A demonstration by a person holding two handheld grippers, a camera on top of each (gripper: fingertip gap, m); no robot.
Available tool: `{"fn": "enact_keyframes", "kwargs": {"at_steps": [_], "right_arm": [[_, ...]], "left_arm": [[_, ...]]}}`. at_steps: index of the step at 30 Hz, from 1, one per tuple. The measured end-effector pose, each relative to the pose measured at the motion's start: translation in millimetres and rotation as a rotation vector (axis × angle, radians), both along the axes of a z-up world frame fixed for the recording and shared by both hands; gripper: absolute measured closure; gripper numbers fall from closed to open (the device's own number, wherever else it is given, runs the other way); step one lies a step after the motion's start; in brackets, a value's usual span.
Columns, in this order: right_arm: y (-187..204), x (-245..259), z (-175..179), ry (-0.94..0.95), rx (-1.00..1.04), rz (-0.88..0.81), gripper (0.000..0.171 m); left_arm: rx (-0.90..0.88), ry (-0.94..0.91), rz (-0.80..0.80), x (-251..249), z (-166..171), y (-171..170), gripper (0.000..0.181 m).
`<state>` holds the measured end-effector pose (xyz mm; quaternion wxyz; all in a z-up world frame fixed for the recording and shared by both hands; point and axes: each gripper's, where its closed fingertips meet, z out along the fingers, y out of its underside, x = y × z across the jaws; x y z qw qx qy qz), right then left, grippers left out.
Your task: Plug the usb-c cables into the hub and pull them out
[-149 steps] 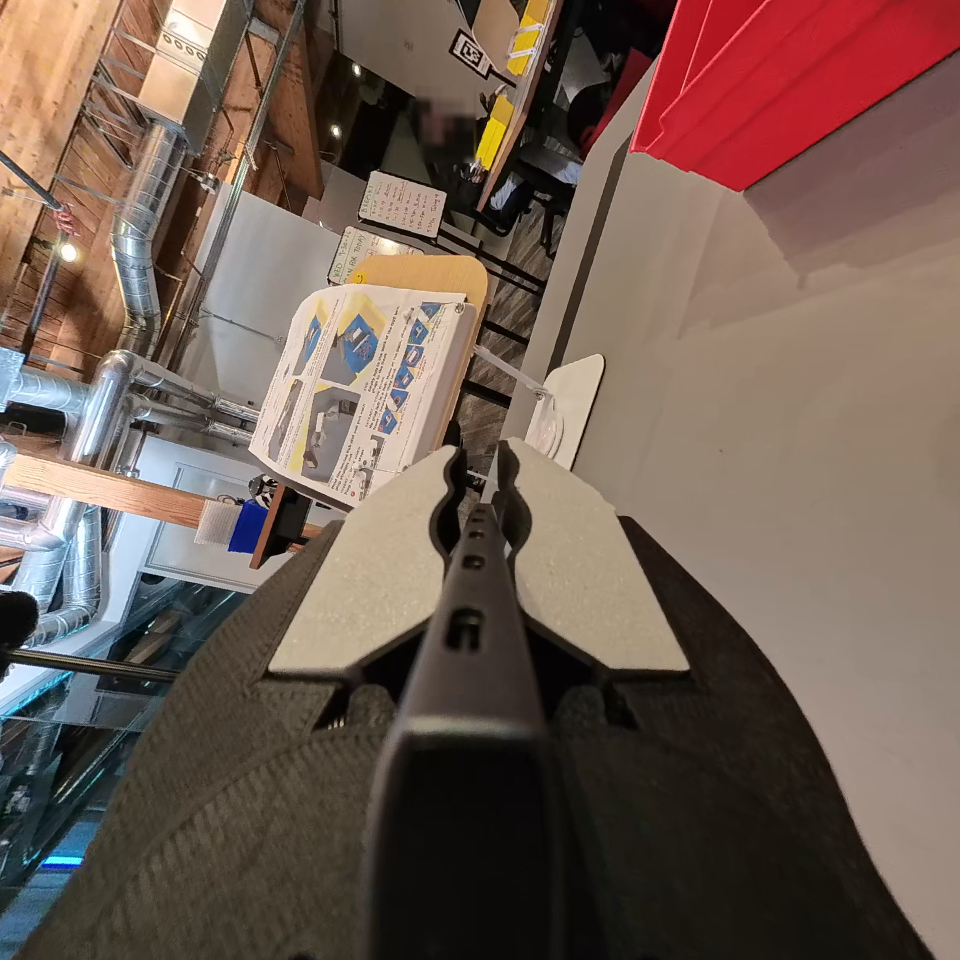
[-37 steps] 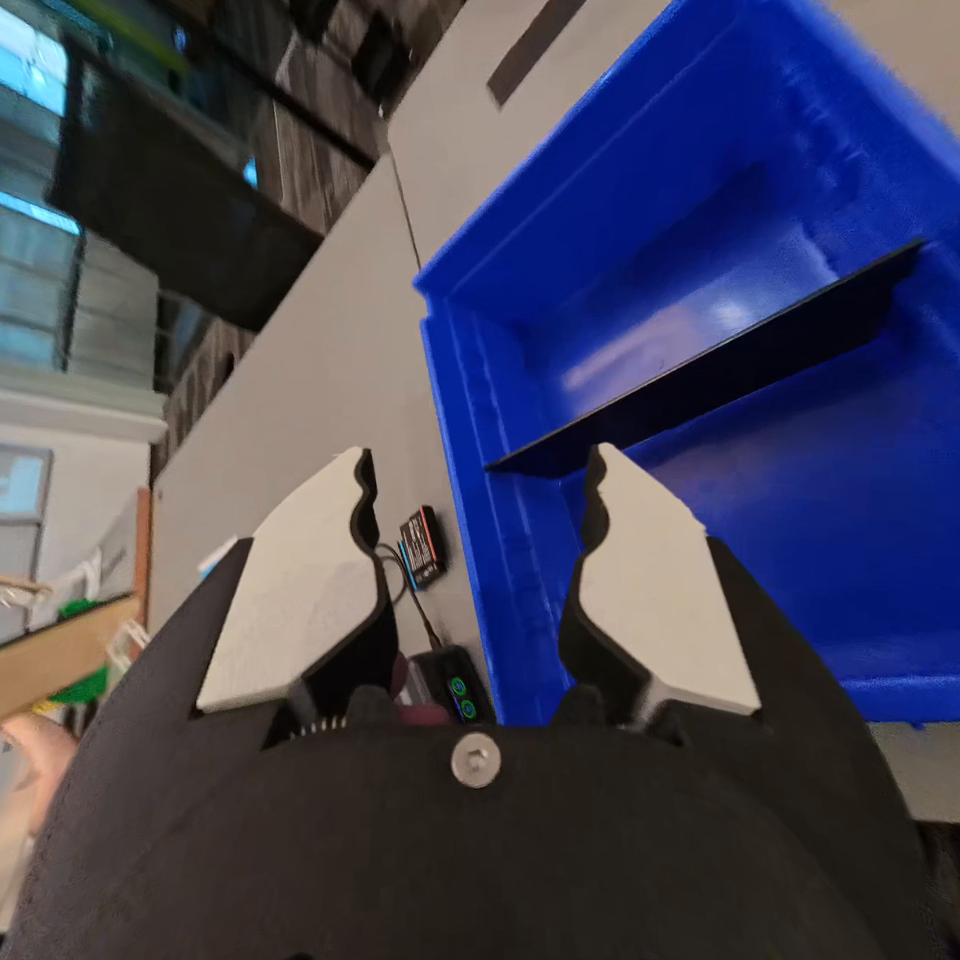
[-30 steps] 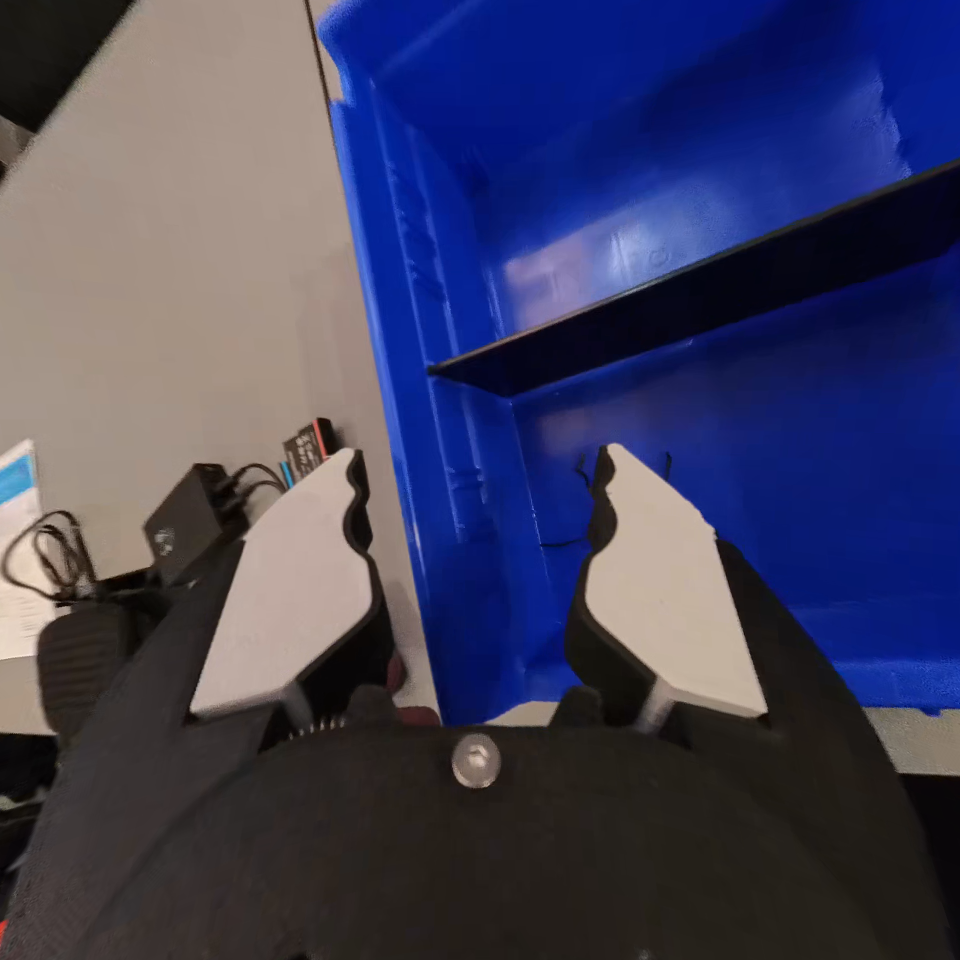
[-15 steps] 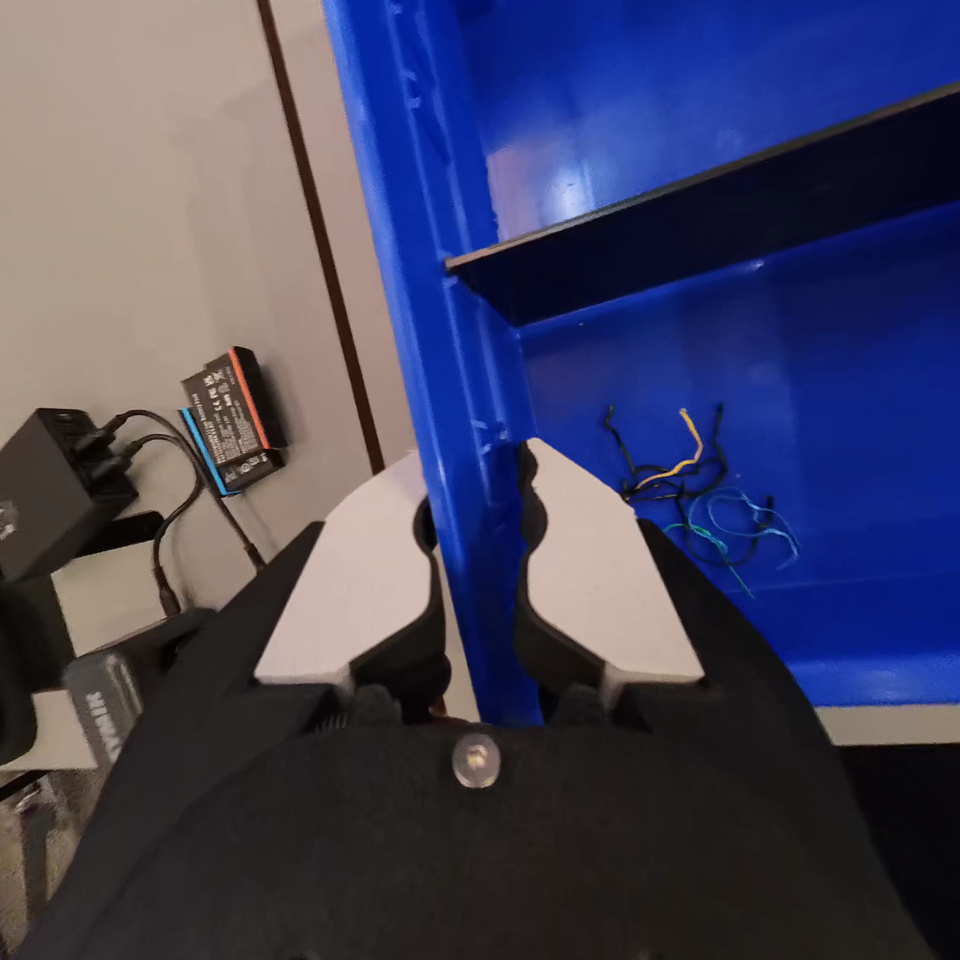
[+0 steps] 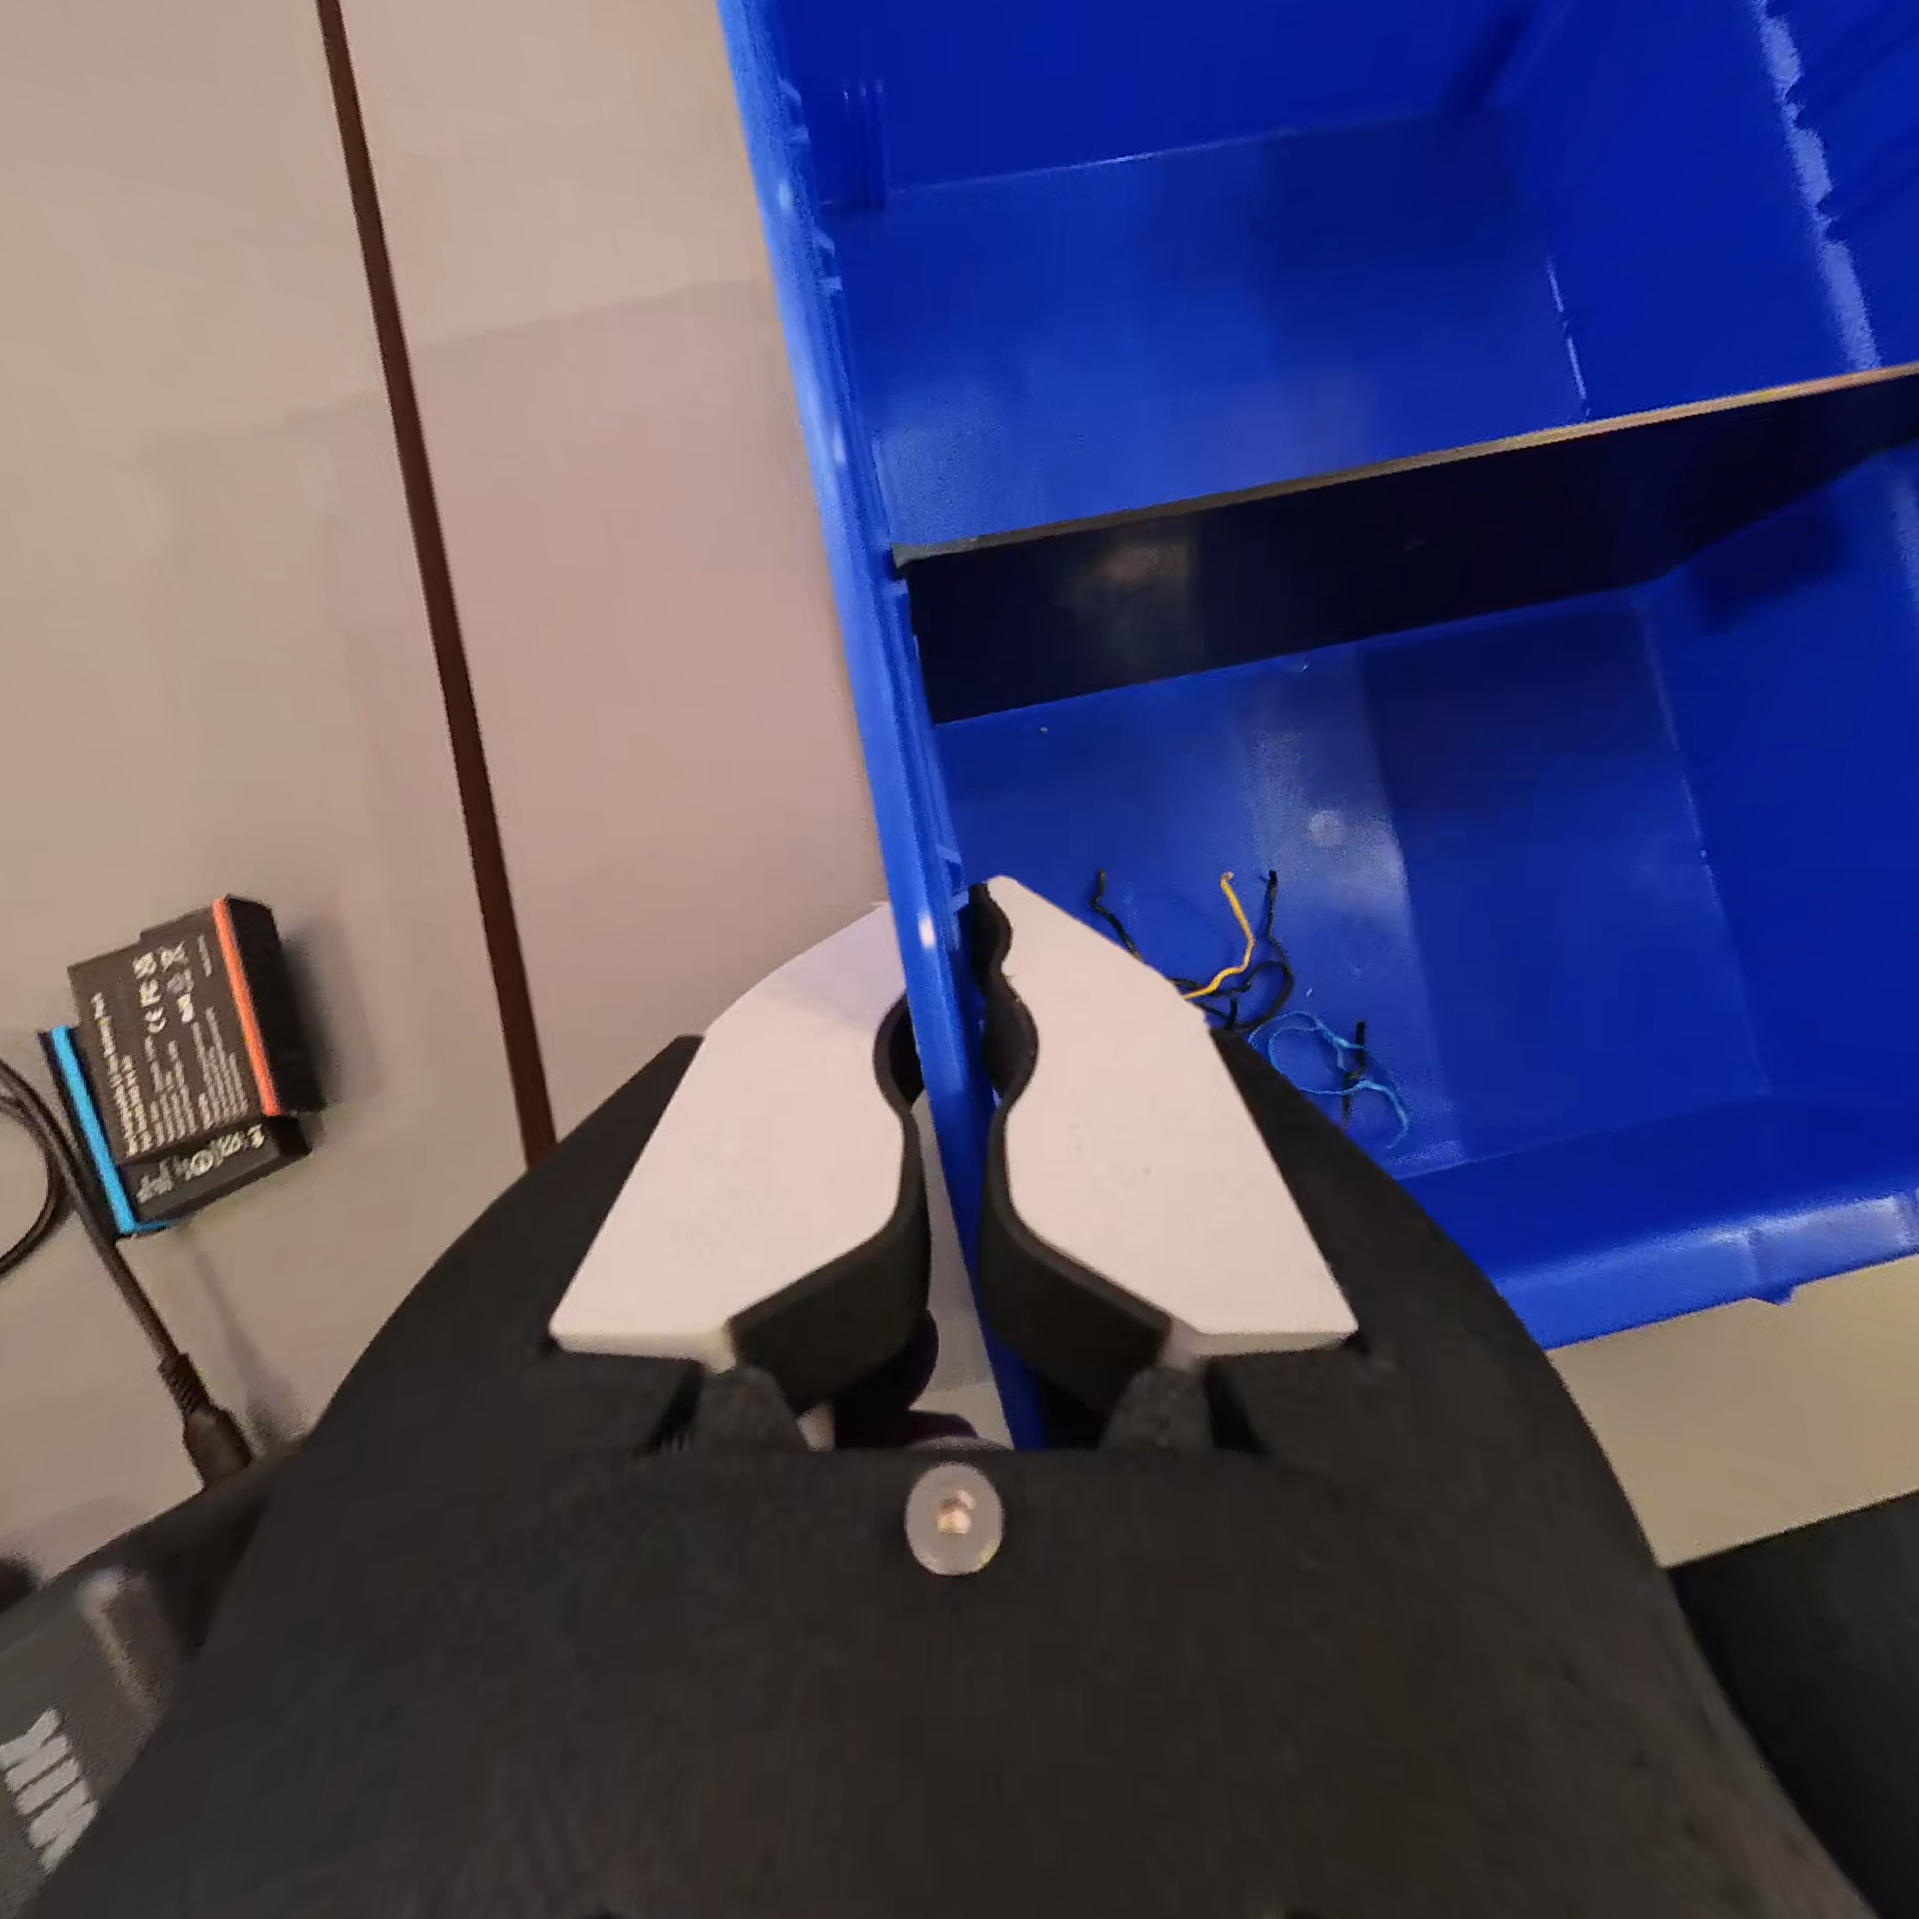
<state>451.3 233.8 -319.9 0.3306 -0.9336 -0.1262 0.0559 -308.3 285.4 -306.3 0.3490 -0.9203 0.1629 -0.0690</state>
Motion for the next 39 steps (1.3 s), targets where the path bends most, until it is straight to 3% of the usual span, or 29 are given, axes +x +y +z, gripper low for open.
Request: {"fn": "enact_keyframes", "kwargs": {"at_steps": [7, 15, 30, 39], "right_arm": [[27, -89, 2, 0.084, 0.031, 0.083, 0.140], [38, -198, 6, 0.203, 0.064, 0.138, 0.131], [23, -395, 25, 0.536, 0.098, 0.170, 0.089], [12, -501, 37, 0.753, 0.053, 0.247, 0.075]], "left_arm": [[0.133, -0.135, -0.041, 31, 21, 7, 0.177], [0.275, -0.277, 0.023, 29, 64, 10, 0.177], [0.423, -0.387, 0.066, -2, 124, 0, 0.177], [0.471, -0.405, 0.045, 2, 155, -9, 0.177]]}}
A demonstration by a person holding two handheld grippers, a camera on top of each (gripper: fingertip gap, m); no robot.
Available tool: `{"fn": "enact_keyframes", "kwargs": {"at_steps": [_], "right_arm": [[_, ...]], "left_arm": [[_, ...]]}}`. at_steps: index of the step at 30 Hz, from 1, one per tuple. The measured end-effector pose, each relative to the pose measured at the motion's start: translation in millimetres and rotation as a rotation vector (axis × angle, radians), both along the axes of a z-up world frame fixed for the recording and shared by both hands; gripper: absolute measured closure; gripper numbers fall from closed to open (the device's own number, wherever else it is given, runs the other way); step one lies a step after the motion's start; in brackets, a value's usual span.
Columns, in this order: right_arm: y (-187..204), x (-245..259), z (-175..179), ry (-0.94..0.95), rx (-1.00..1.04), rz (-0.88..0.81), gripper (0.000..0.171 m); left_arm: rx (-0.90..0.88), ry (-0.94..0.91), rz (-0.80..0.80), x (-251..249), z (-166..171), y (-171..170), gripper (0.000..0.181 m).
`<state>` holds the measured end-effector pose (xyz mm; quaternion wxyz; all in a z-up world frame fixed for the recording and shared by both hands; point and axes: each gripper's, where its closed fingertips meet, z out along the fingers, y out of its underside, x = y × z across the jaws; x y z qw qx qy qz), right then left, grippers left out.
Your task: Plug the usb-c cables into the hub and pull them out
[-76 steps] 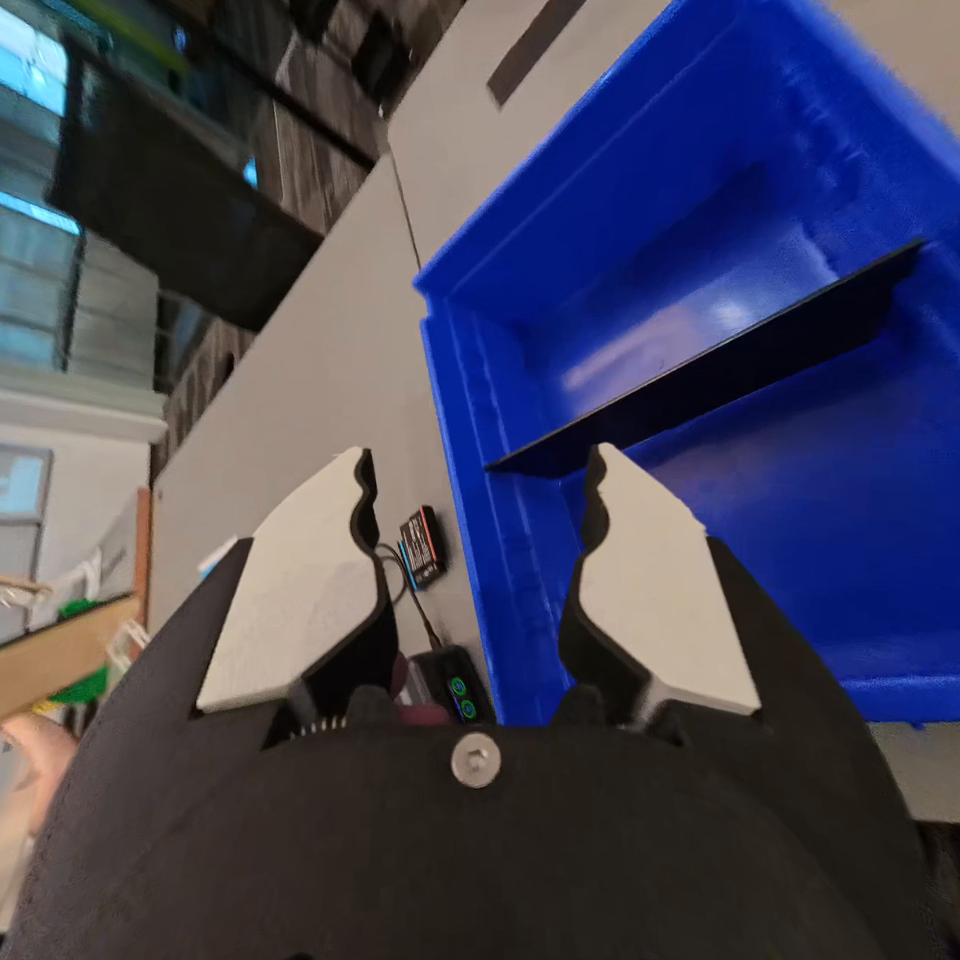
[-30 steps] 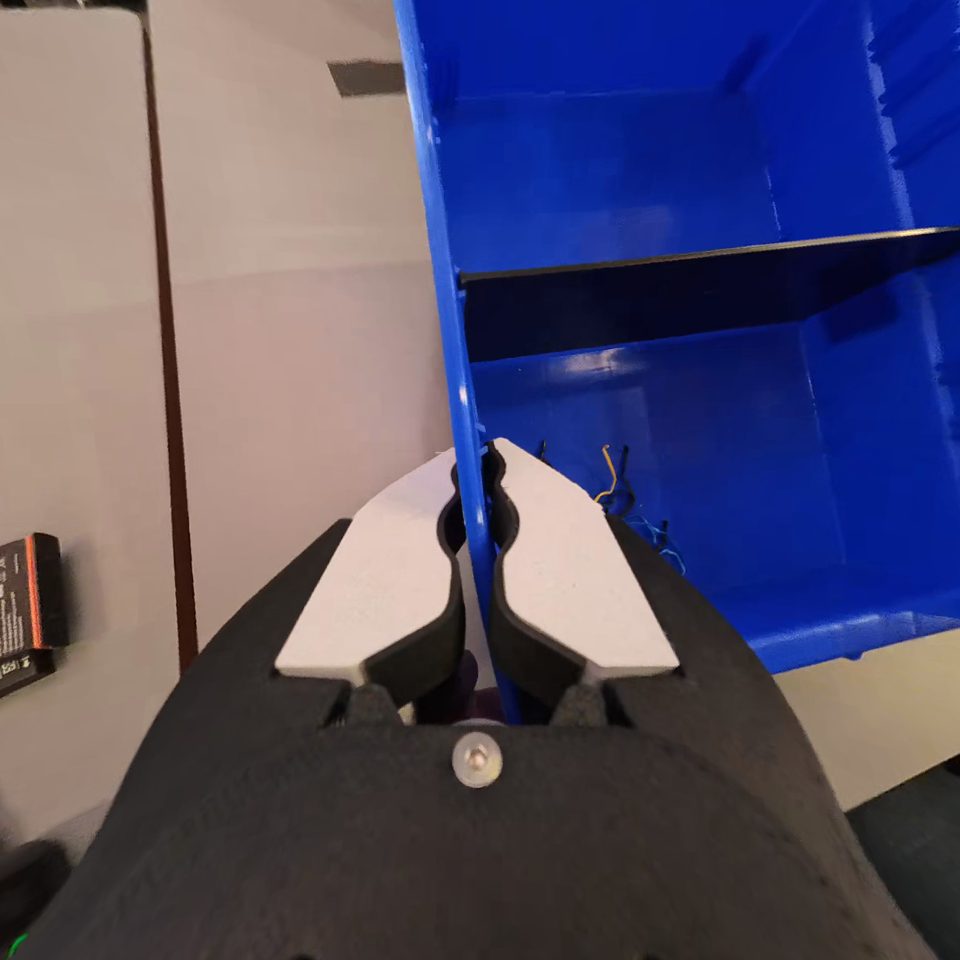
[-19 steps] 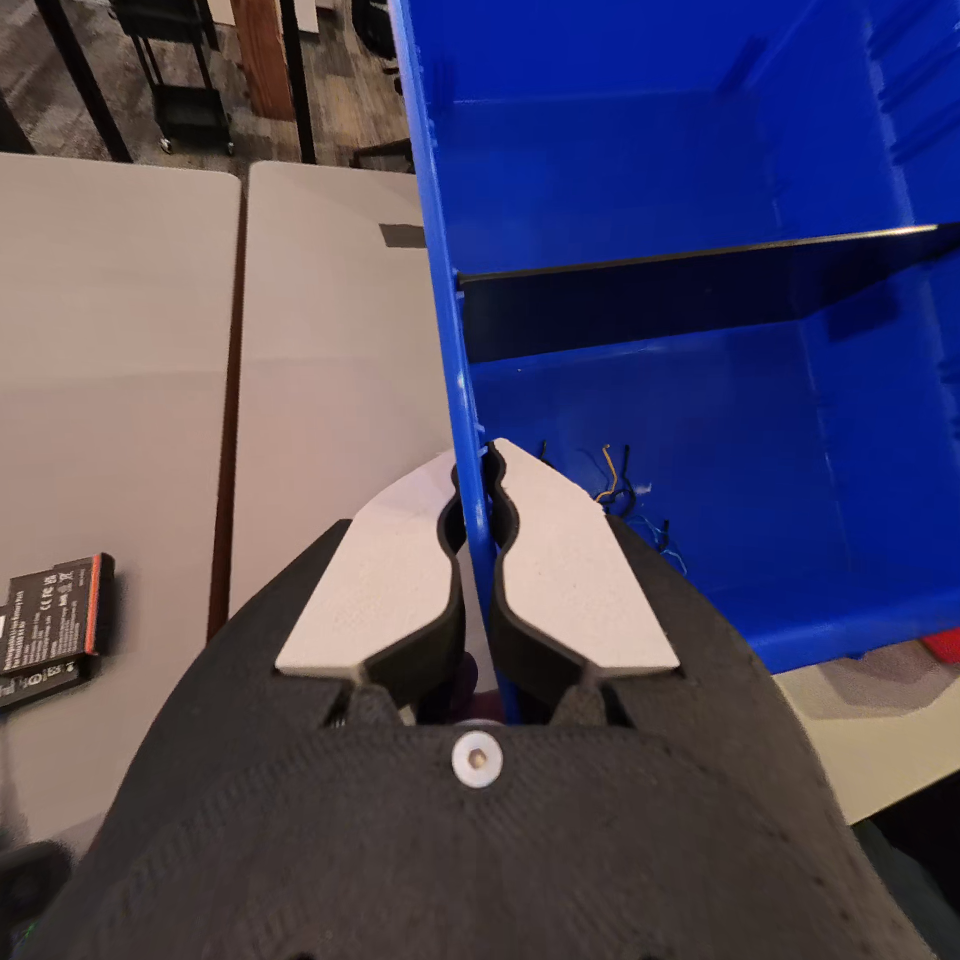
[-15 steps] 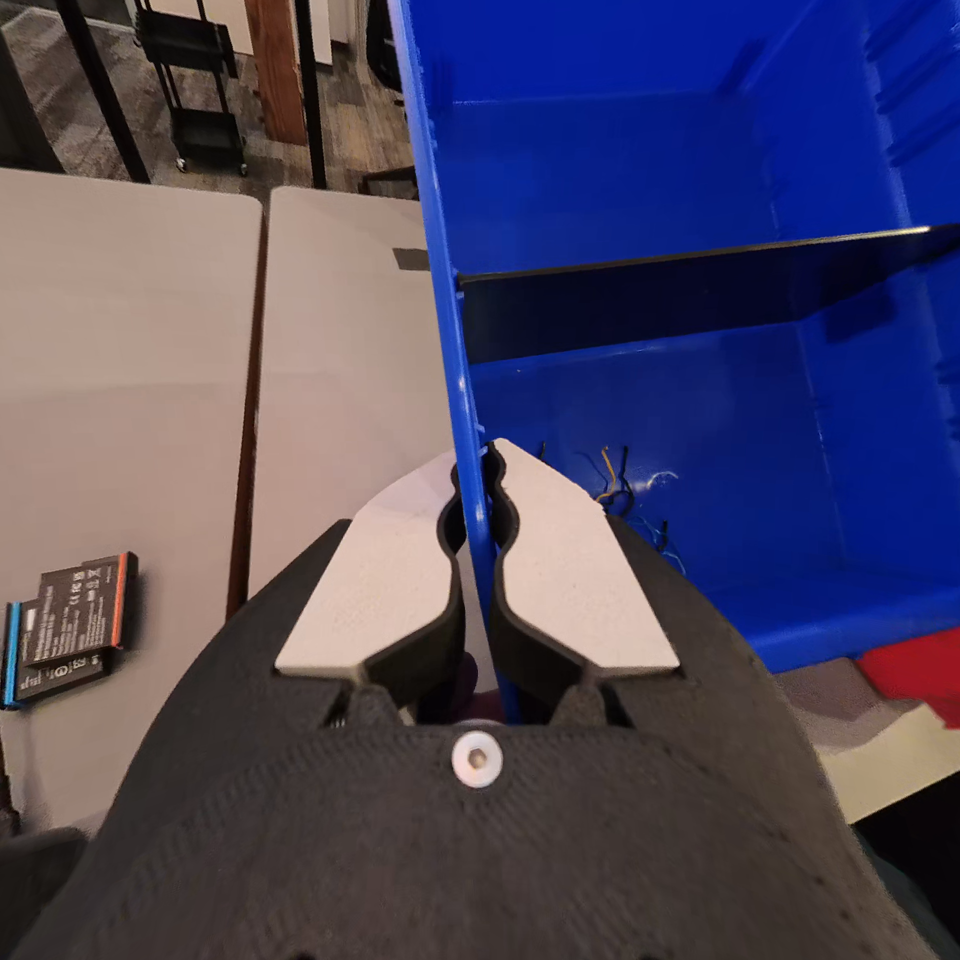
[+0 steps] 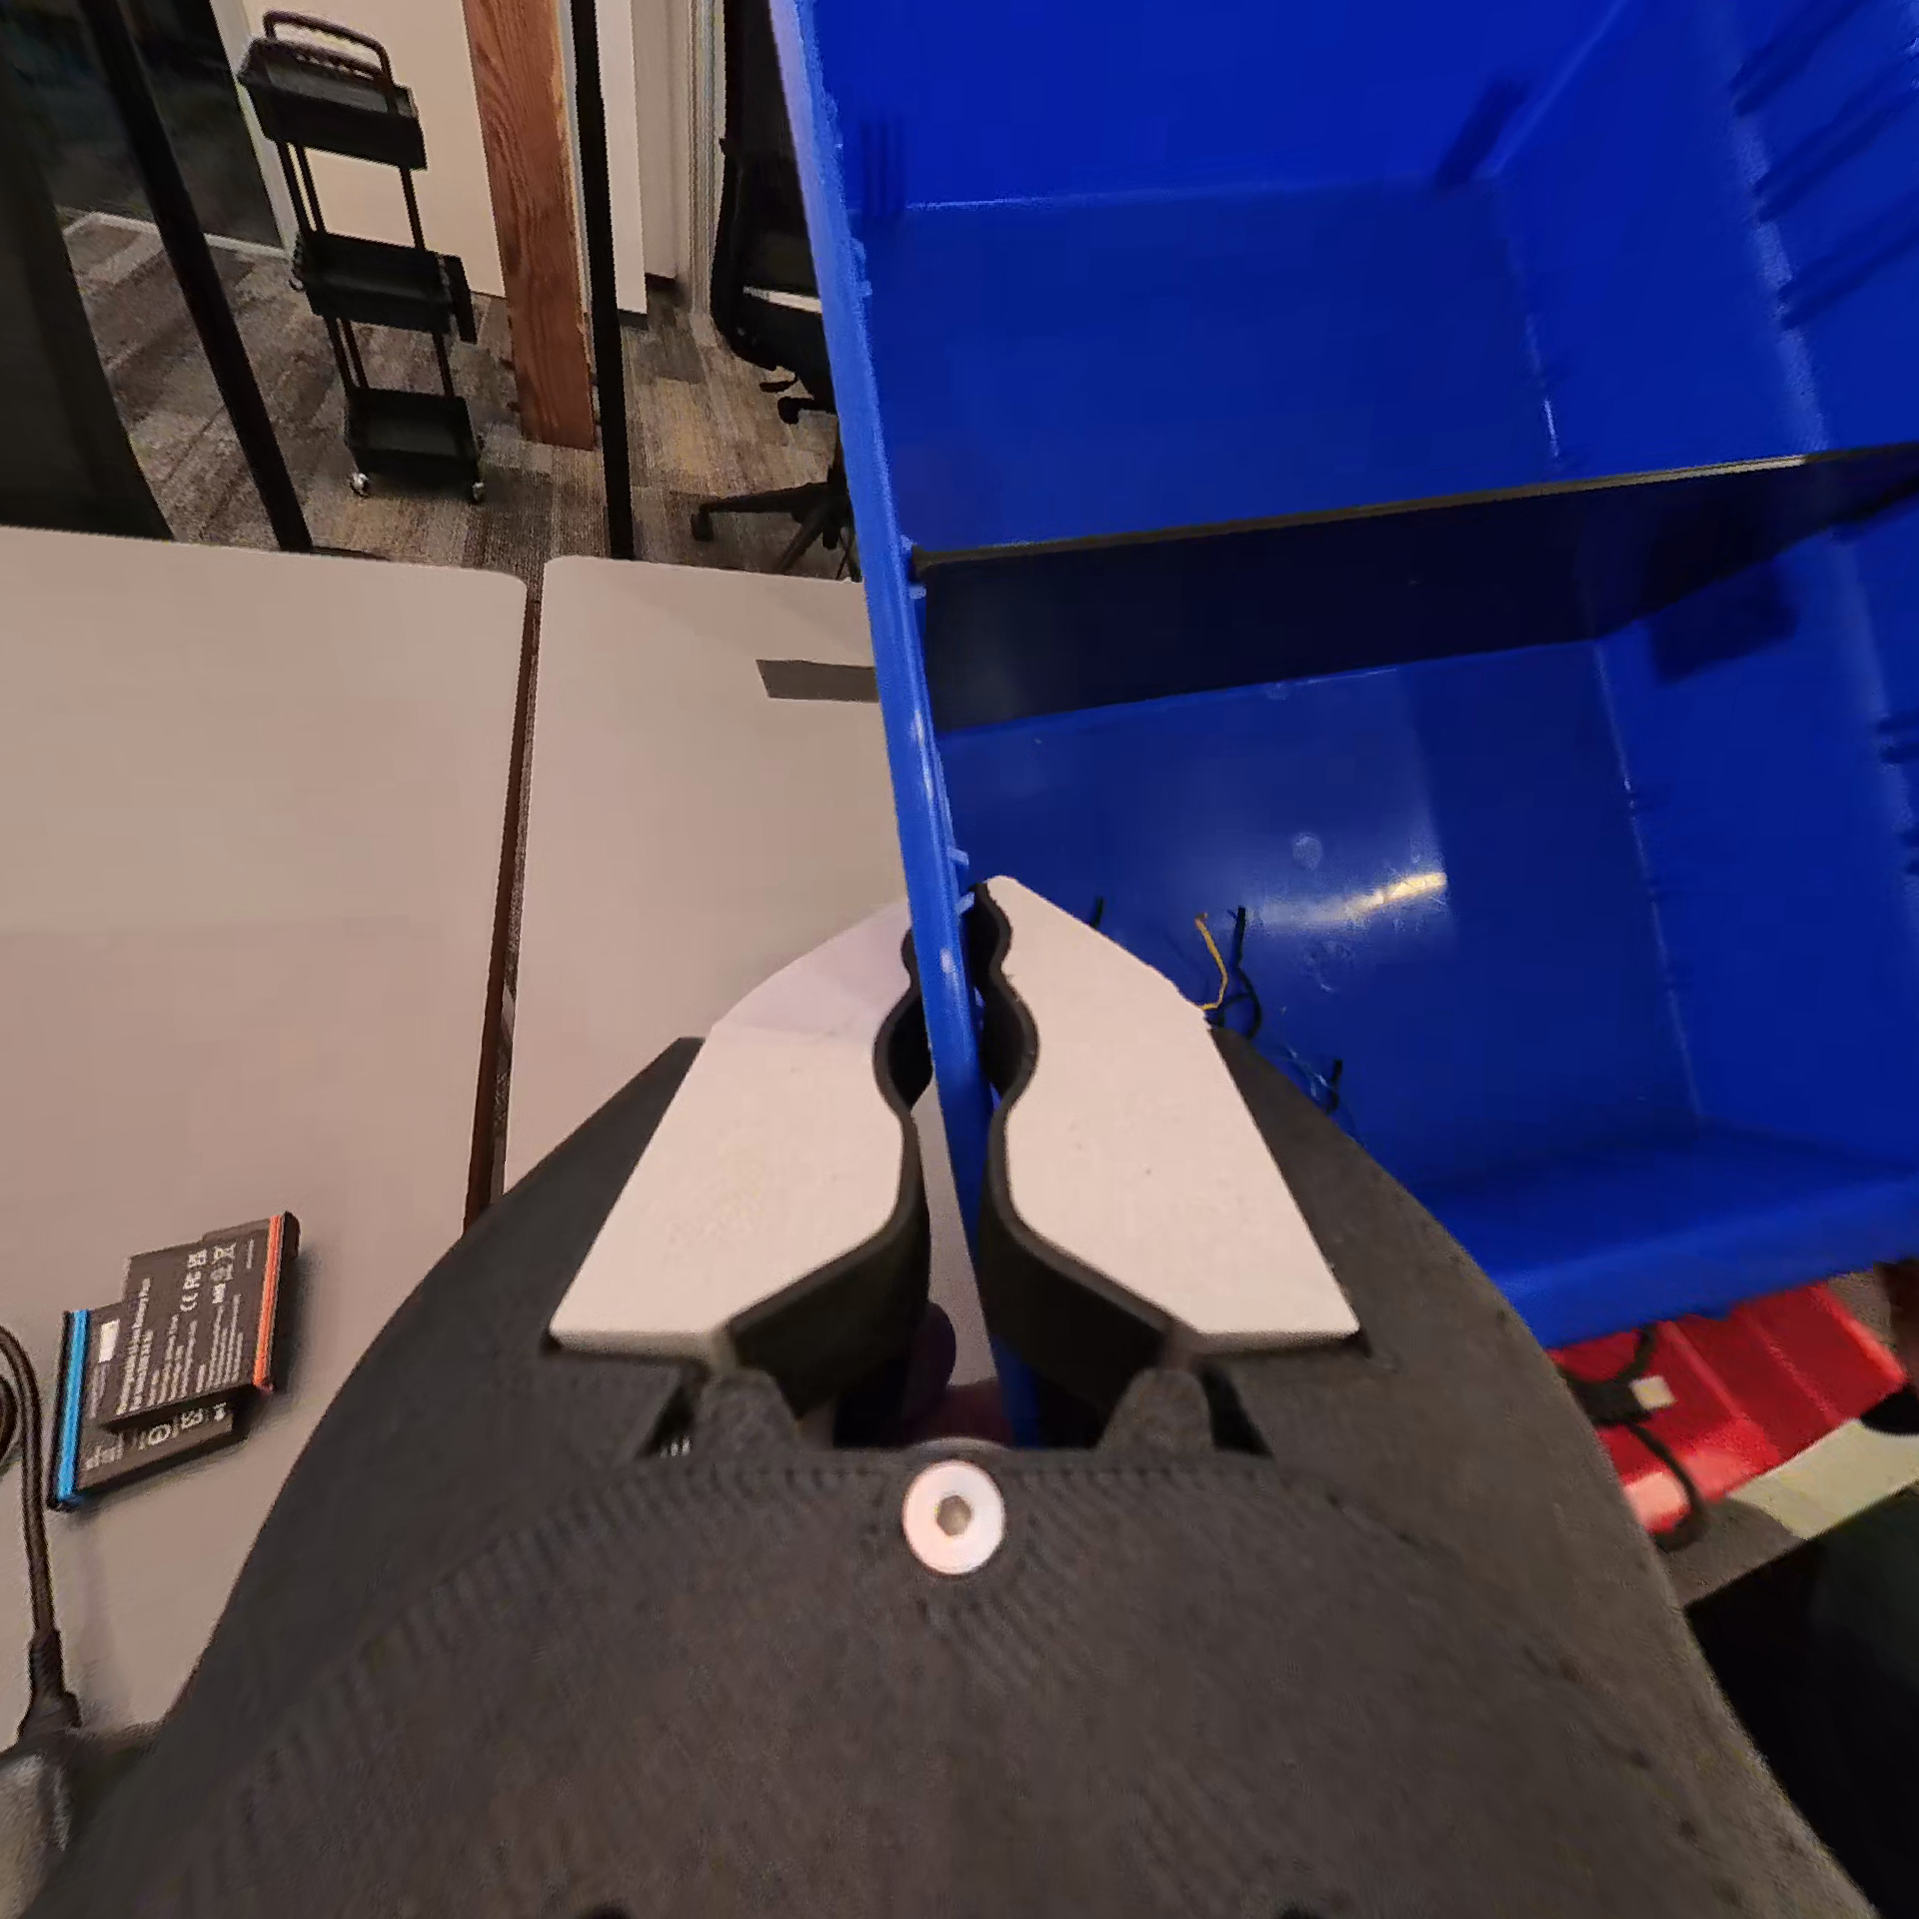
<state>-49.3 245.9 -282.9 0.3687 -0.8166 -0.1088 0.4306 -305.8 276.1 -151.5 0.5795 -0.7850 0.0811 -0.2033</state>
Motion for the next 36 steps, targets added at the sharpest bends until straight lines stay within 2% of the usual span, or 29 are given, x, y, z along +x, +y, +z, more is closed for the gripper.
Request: {"fn": "enact_keyframes", "kwargs": {"at_steps": [3, 6, 10, 13, 17, 20, 23, 25, 26, 27, 30, 31, 36], "right_arm": [[0, -22, 4, 0.055, -0.013, 0.051, 0.072], [4, -14, 19, 0.081, 0.023, 0.045, 0.073], [11, 38, 52, 0.067, 0.136, -0.023, 0.075], [8, 89, 94, 0.036, 0.269, -0.077, 0.078], [-19, 150, 151, -0.028, 0.450, -0.132, 0.078], [-52, 184, 177, -0.088, 0.565, -0.173, 0.078], [-84, 201, 175, -0.221, 0.621, -0.181, 0.077], [-102, 207, 171, -0.209, 0.613, -0.189, 0.077], [-107, 214, 169, -0.190, 0.606, -0.209, 0.081], [-110, 230, 170, -0.165, 0.607, -0.264, 0.096], [-110, 281, 152, -0.276, 0.566, -0.395, 0.086], [-114, 292, 149, -0.289, 0.562, -0.407, 0.091], [-132, 336, 128, -0.212, 0.476, -0.491, 0.085]], "left_arm": [[0.020, 0.005, -0.005, 4, 11, -3, 0.177], [0.044, 0.009, -0.019, 11, 22, -8, 0.177], [0.074, 0.018, -0.041, 30, 36, -12, 0.178], [0.083, 0.024, -0.068, 58, 41, -12, 0.178], [0.078, 0.076, -0.128, 111, 43, -12, 0.178], [0.067, 0.123, -0.175, 161, 44, -9, 0.178], [0.060, 0.149, -0.233, 223, 42, -5, 0.178], [0.041, 0.151, -0.304, 273, 33, -3, 0.177], [0.030, 0.157, -0.341, 297, 27, -4, 0.178], [0.025, 0.187, -0.364, 317, 18, -3, 0.178], [-0.057, 0.142, -0.423, 365, -10, -3, 0.178], [-0.067, 0.156, -0.430, 378, -19, -4, 0.177], [-0.157, 0.123, -0.505, 429, -61, -20, 0.178]]}}
